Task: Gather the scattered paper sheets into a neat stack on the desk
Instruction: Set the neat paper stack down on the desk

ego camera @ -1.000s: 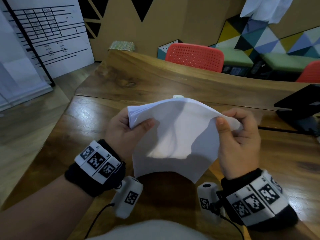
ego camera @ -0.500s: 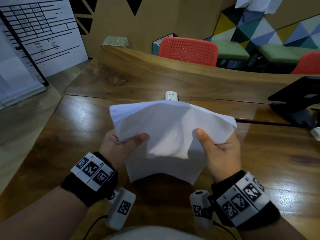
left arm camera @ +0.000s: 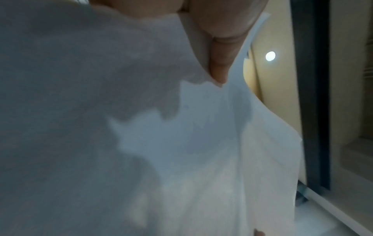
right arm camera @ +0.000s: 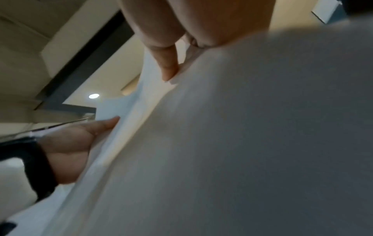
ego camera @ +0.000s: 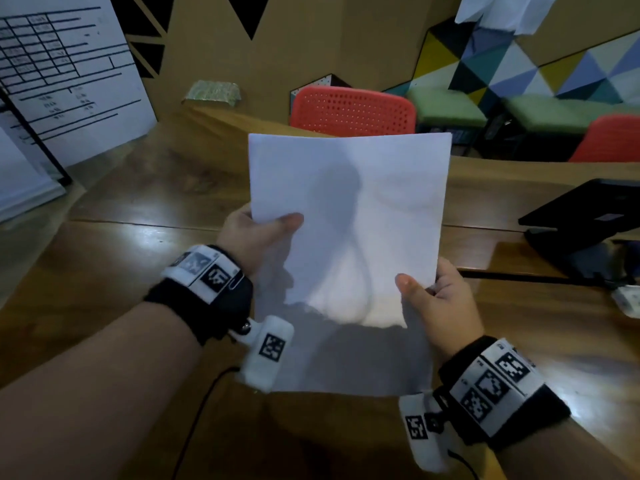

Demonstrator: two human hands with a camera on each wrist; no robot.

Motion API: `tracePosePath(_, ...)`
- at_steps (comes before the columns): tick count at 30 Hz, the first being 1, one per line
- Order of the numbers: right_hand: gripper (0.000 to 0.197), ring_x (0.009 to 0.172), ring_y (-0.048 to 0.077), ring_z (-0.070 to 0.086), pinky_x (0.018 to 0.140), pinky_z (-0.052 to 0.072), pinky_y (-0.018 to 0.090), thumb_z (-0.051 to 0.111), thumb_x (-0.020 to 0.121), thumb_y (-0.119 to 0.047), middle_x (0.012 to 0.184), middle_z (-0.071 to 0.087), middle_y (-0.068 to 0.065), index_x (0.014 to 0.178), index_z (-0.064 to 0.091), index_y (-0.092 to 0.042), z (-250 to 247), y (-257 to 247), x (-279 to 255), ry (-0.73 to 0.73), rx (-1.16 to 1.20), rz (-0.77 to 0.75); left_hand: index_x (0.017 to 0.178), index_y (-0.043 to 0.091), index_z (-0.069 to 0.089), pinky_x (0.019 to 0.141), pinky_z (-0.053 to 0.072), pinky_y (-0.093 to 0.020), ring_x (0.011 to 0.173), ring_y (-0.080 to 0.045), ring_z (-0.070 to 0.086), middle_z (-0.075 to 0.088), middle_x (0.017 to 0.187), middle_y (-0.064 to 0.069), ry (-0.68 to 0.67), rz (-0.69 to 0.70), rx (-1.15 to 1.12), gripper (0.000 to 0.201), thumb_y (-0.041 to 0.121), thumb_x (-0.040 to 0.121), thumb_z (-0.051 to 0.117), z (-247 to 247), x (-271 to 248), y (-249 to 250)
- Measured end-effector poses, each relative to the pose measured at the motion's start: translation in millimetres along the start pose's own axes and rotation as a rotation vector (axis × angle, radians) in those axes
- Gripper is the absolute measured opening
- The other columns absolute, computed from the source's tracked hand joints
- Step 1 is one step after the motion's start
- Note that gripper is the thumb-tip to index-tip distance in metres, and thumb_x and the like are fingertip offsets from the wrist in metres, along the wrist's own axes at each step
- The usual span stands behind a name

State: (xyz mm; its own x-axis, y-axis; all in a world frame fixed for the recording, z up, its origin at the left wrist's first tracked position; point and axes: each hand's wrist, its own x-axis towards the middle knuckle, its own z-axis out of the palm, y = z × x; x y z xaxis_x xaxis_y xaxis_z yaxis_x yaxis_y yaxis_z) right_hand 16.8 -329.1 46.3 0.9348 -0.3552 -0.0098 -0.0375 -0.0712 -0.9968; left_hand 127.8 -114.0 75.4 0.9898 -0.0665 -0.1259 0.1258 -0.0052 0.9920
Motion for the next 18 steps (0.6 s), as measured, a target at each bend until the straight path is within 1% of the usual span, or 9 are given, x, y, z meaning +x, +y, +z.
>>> tracePosePath(2, 0.025, 0.086, 0.014, 0.064, 0.084, 0.051, 0.032, 0.057, 0.088, -0.001, 0.091, 0.066, -0.007, 0.091, 0.055, -0.026, -11.8, 5.4, 27.8, 0.01, -0.057, 0.052, 0.095, 0.004, 0.066, 0.065, 0.058, -0.037, 0.068, -0.022, 0.068, 0.074, 0.08, -0.006, -0.022, -0.1, -0.004, 0.036, 0.024, 0.067, 0.078, 21.5, 23.4, -10.5)
tracePosePath(3, 0.023, 0.088, 0.018, 0.063, 0.086, 0.05, 0.037, 0.057, 0.088, -0.002, 0.09, 0.066, -0.004, 0.09, 0.055, -0.025, -18.0, 10.9, 41.9, 0.022, -0.082, 0.086, 0.104, 0.001, 0.063, 0.067, 0.056, -0.043, 0.071, -0.028, 0.065, 0.071, 0.09, -0.015, -0.048, -0.149, 0.023, 0.05, 0.03, 0.066, 0.076, 31.4, 31.6, -19.0)
tracePosePath(4, 0.022, 0.09, 0.022, 0.063, 0.087, 0.05, 0.039, 0.057, 0.088, -0.002, 0.09, 0.066, -0.001, 0.091, 0.056, -0.023, -25.2, 20.8, 58.1, 0.04, -0.093, 0.127, 0.106, -0.001, 0.061, 0.066, 0.053, -0.041, 0.07, -0.028, 0.061, 0.067, 0.093, -0.019, -0.105, -0.184, 0.113, 0.05, 0.033, 0.071, 0.073, 40.3, 37.8, -31.2)
tracePosePath(7, 0.021, 0.101, 0.033, 0.063, 0.096, 0.048, 0.049, 0.061, 0.085, -0.001, 0.1, 0.067, 0.012, 0.088, 0.057, -0.021, -46.2, 54.0, 99.9, 0.093, -0.144, 0.246, 0.092, 0.009, 0.061, 0.072, 0.044, -0.03, 0.083, -0.022, 0.056, 0.064, 0.09, -0.011, -0.265, -0.298, 0.416, 0.018, 0.024, 0.093, 0.051, 64.4, 41.3, -78.0)
tracePosePath(9, 0.02, 0.102, 0.036, 0.063, 0.097, 0.048, 0.052, 0.064, 0.083, -0.001, 0.104, 0.067, 0.017, 0.085, 0.059, -0.021, -59.0, 76.1, 120.8, 0.095, -0.207, 0.326, 0.104, 0.008, 0.059, 0.084, 0.048, -0.033, 0.096, -0.025, 0.06, 0.064, 0.104, -0.01, -0.294, -0.378, 0.399, 0.019, 0.017, 0.094, 0.046, 79.5, 40.7, -105.4)
tracePosePath(11, 0.018, 0.099, 0.036, 0.064, 0.095, 0.049, 0.054, 0.066, 0.081, -0.003, 0.102, 0.068, 0.017, 0.085, 0.059, -0.018, -72.5, 97.2, 136.3, 0.079, -0.264, 0.412, 0.113, 0.008, 0.055, 0.095, 0.047, -0.038, 0.105, -0.028, 0.06, 0.062, 0.116, -0.01, -0.312, -0.423, 0.439, 0.025, 0.018, 0.092, 0.045, 94.0, 46.7, -123.5)
tracePosePath(13, 0.017, 0.097, 0.037, 0.065, 0.093, 0.049, 0.056, 0.069, 0.078, -0.005, 0.102, 0.069, 0.017, 0.088, 0.061, -0.015, -83.3, 113.8, 148.4, 0.067, -0.296, 0.478, 0.106, 0.013, 0.053, 0.097, 0.047, -0.039, 0.104, -0.028, 0.059, 0.062, 0.114, -0.008, -0.335, -0.452, 0.476, 0.021, 0.022, 0.089, 0.046, 104.2, 52.2, -128.5)
tracePosePath(16, 0.026, 0.097, 0.036, 0.065, 0.093, 0.05, 0.054, 0.07, 0.078, -0.009, 0.106, 0.068, 0.019, 0.103, 0.062, -0.009, -91.8, 123.3, 161.1, 0.091, -0.332, 0.544, 0.107, 0.013, 0.052, 0.094, 0.048, -0.039, 0.102, -0.028, 0.059, 0.06, 0.109, -0.007, -0.358, -0.492, 0.601, 0.029, 0.029, 0.084, 0.048, 114.2, 62.9, -130.9)
tracePosePath(18, 0.03, 0.096, 0.032, 0.064, 0.093, 0.05, 0.046, 0.068, 0.081, -0.011, 0.109, 0.067, 0.018, 0.108, 0.061, -0.001, -90.2, 119.4, 163.5, 0.102, -0.372, 0.564, 0.092, 0.016, 0.052, 0.089, 0.047, -0.034, 0.097, -0.026, 0.059, 0.058, 0.094, -0.004, -0.363, -0.482, 0.705, 0.011, 0.025, 0.088, 0.048, 116.1, 71.3, -130.6)
